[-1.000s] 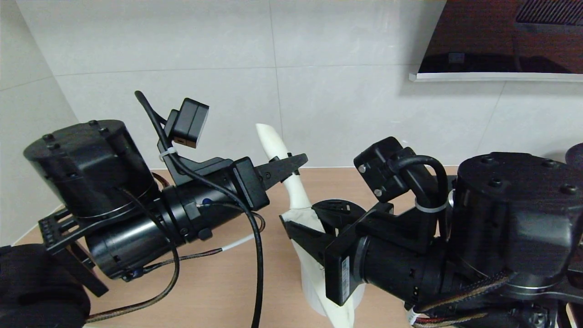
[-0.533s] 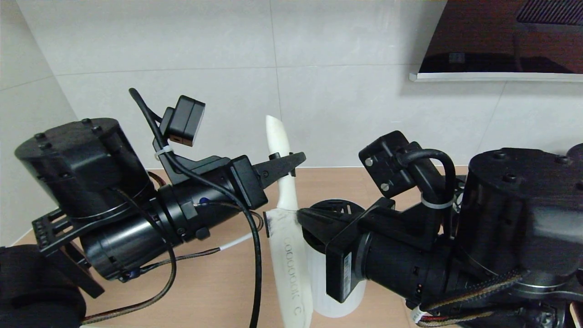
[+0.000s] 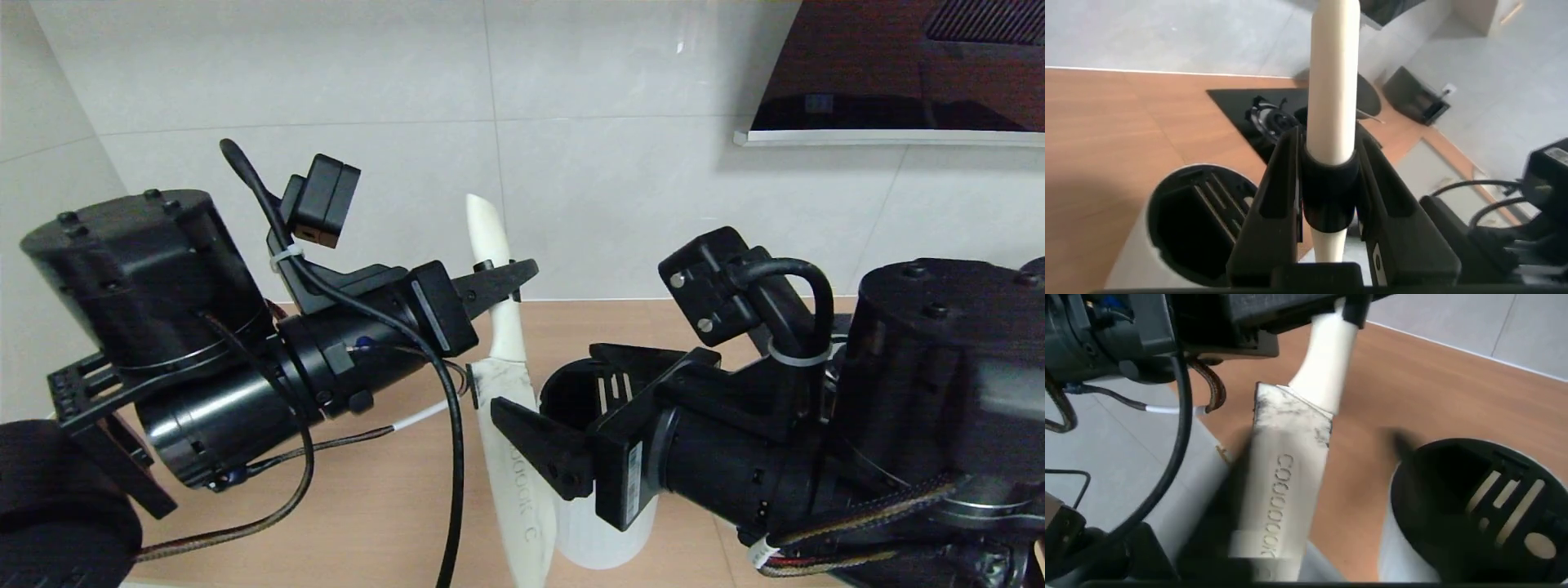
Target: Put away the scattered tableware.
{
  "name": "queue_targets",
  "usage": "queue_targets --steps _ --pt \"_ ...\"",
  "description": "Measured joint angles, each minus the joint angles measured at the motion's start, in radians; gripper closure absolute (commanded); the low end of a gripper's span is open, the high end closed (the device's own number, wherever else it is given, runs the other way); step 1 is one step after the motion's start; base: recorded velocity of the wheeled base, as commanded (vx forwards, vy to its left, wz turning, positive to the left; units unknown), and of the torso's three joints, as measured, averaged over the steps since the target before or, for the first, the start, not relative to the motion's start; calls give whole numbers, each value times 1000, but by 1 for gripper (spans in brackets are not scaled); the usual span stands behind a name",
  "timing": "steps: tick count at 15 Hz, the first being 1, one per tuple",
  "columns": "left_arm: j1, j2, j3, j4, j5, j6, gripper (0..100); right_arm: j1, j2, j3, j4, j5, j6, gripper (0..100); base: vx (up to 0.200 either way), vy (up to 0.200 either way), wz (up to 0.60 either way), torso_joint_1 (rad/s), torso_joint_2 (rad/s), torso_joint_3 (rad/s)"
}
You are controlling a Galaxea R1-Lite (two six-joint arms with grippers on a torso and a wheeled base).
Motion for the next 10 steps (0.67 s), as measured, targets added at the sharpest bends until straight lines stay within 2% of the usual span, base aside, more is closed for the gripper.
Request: queue_targets --steps 3,6,8,10 --pt "-1 -11 -148 207 204 69 100 -100 -76 26 4 4 -2 0 0 0 0 0 0 0" --pt "-7 -14 -344 414 293 131 100 -264 -186 68 10 11 -4 0 0 0 0 0 0 0" --pt "-26 -11 -427 470 340 165 100 -341 -244 107 12 11 -4 0 0 0 0 0 0 0" --pt "-64 0 -457 475 419 252 100 -384 -277 139 12 10 -4 0 0 0 0 0 0 0"
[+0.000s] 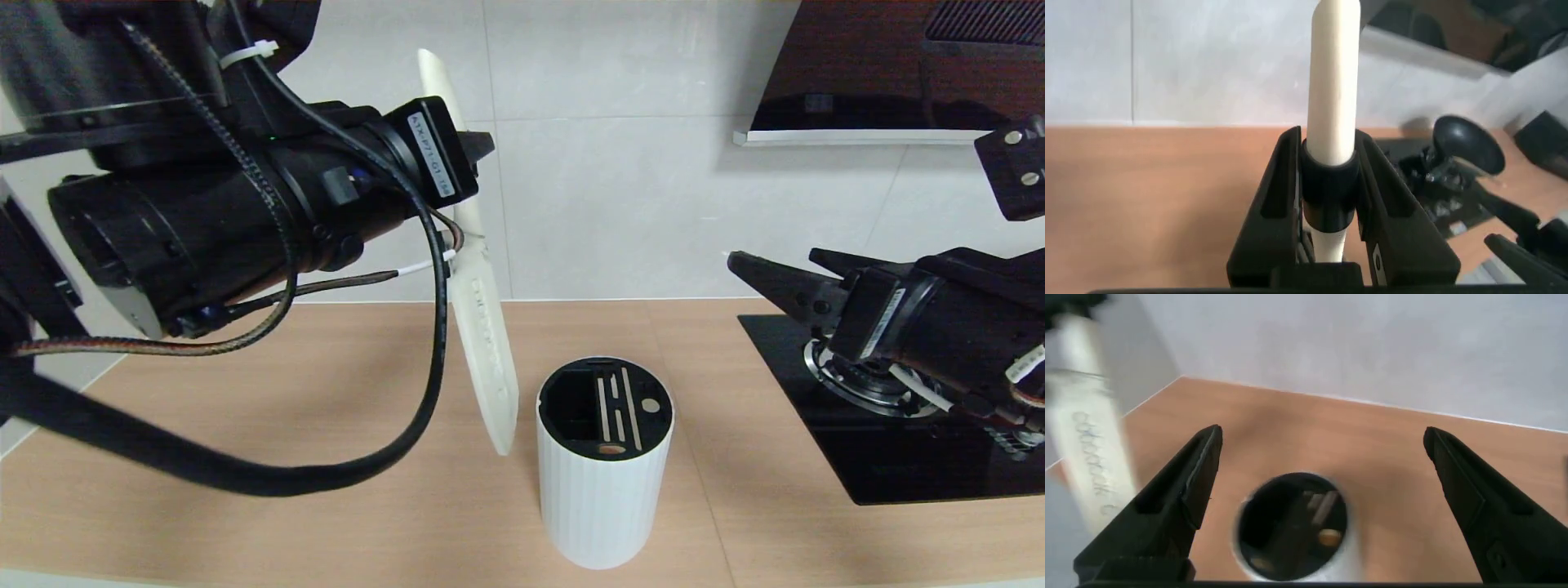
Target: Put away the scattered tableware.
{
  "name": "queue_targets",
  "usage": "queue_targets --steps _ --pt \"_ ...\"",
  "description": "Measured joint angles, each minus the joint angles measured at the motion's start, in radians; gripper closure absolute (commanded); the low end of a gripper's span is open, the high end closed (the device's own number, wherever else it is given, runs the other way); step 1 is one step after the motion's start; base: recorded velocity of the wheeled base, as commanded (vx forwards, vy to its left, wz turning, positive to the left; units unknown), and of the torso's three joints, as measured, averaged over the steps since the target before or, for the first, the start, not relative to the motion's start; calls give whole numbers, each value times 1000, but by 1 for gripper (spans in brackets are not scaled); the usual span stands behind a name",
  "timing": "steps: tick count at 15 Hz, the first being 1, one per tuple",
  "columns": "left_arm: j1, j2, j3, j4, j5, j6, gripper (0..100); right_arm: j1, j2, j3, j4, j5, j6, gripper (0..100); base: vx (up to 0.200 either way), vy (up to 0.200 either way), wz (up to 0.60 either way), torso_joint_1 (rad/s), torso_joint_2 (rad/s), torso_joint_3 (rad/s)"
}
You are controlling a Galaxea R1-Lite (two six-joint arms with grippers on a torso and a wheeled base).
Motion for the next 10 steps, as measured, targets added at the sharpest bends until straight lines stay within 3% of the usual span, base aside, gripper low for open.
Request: queue_targets --steps 3,5,7,10 --pt "-82 27 -11 -23 167 89 100 -21 -12 20 -1 -9 0 0 0 0 0 0 0 0" --pt "-126 47 -12 -69 233 106 100 -41 -16 24 -1 -11 -3 0 0 0 0 0 0 0" --pt "-145 81 -15 -169 325 133 100 -50 -16 24 0 -11 -3 0 0 0 0 0 0 0" --pt "-153 161 -24 -352 420 230 100 -53 -11 29 0 -11 -5 0 0 0 0 0 0 0"
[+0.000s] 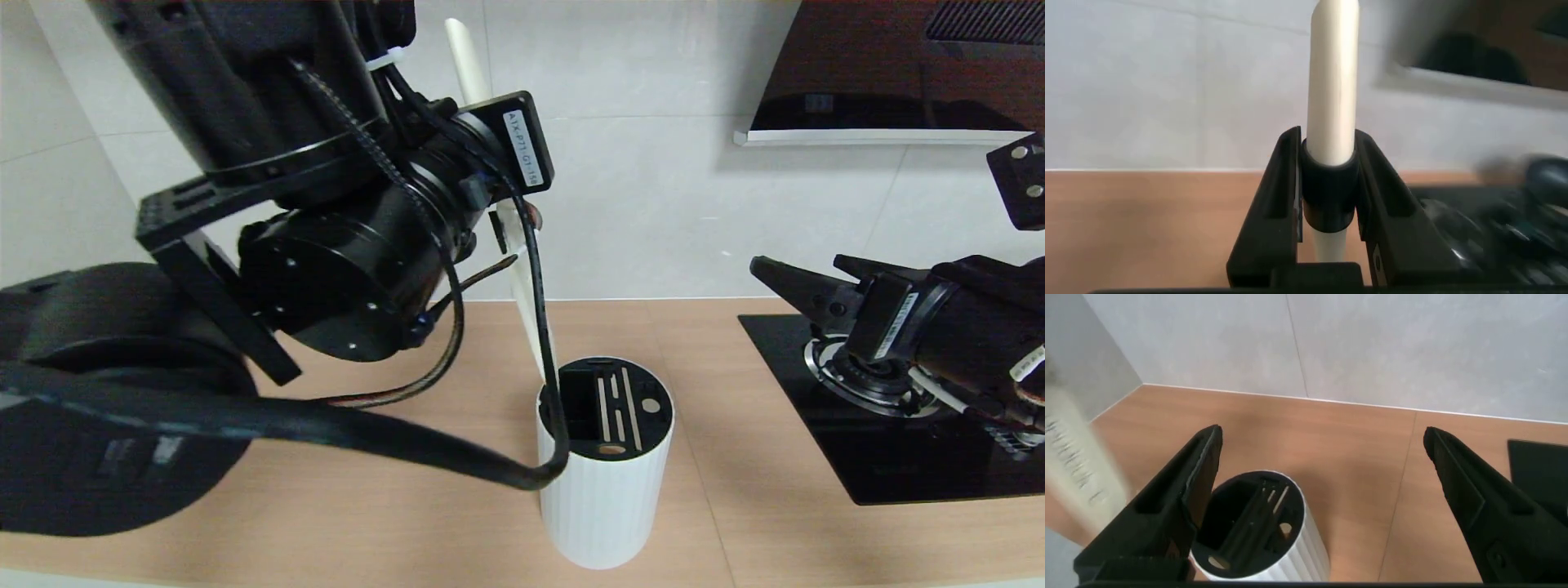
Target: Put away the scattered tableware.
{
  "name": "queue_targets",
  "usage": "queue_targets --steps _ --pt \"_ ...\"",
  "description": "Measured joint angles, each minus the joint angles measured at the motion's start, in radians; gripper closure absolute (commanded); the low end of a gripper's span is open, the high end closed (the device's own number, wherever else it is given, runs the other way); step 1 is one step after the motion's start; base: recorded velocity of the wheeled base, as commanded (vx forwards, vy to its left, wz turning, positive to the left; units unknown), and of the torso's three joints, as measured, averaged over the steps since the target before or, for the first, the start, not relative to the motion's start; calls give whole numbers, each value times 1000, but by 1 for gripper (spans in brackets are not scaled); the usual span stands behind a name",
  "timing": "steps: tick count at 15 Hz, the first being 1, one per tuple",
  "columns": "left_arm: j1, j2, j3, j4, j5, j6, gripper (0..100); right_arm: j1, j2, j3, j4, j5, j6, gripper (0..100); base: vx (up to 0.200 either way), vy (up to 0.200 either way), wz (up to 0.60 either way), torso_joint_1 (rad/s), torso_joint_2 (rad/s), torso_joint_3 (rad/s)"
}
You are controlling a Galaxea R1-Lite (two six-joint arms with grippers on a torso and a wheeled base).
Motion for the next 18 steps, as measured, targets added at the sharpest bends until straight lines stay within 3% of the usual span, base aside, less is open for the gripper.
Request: queue_targets --steps 2,5,18 --pt "-11 59 1 -84 37 51 100 -1 3 0 0 0 0 0 0 0 0 0 0 0" --pt "-40 125 14 -164 51 91 100 0 6 0 -1 0 0 0 0 0 0 0 0 0" --pt "-46 248 17 -234 56 100 100 3 17 9 0 0 -2 0 0 0 0 0 0 0"
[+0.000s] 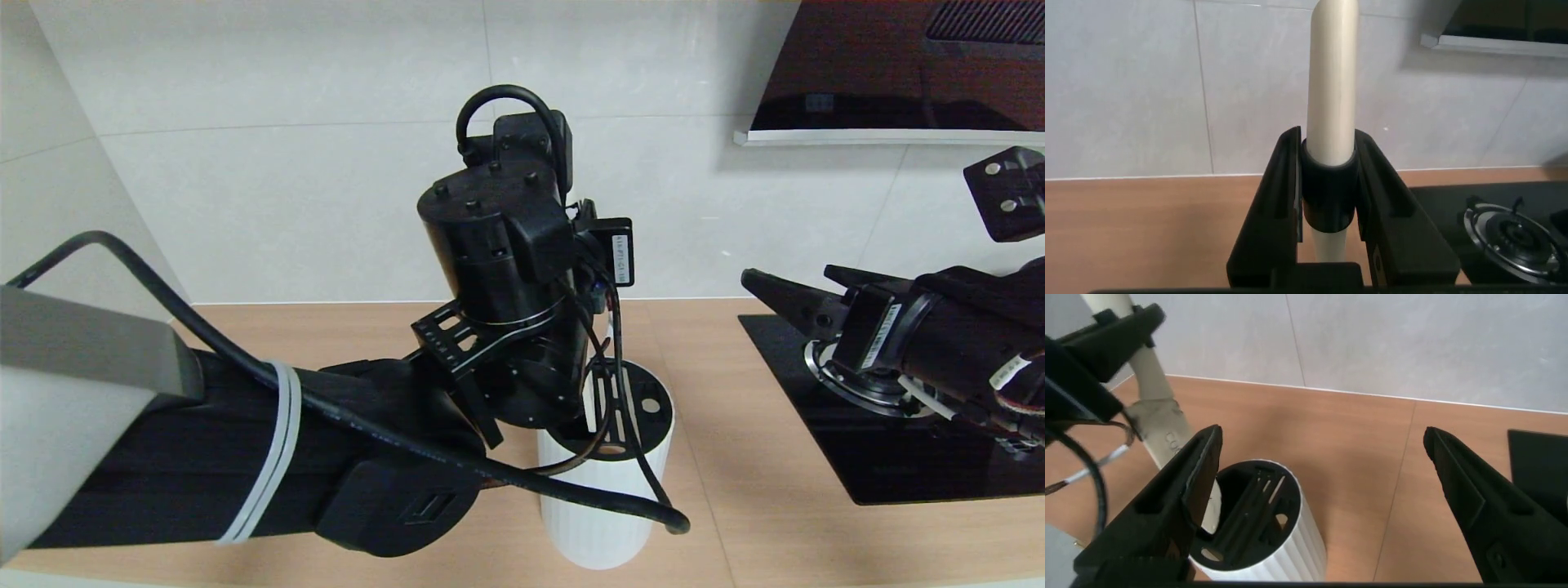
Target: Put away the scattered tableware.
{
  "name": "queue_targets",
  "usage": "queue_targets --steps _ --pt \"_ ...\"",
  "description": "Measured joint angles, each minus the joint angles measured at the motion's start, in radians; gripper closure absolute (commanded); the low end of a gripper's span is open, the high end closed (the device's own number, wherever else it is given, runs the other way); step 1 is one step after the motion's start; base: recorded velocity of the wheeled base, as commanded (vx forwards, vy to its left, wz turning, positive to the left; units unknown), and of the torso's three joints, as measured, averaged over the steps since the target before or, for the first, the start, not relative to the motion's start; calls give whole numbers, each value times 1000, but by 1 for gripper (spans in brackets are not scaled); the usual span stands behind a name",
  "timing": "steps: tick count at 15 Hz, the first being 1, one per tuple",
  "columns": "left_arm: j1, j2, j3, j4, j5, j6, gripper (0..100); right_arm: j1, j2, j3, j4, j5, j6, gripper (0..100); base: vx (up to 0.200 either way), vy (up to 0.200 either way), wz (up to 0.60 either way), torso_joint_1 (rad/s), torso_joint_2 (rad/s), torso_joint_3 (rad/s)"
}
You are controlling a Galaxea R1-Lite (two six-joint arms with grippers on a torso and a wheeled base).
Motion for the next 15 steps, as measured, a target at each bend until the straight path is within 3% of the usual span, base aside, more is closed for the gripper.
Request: queue_targets --steps 15 --pt "-2 86 101 -74 1 -3 100 3 1 8 0 0 0 0 0 0 0 0 0 0"
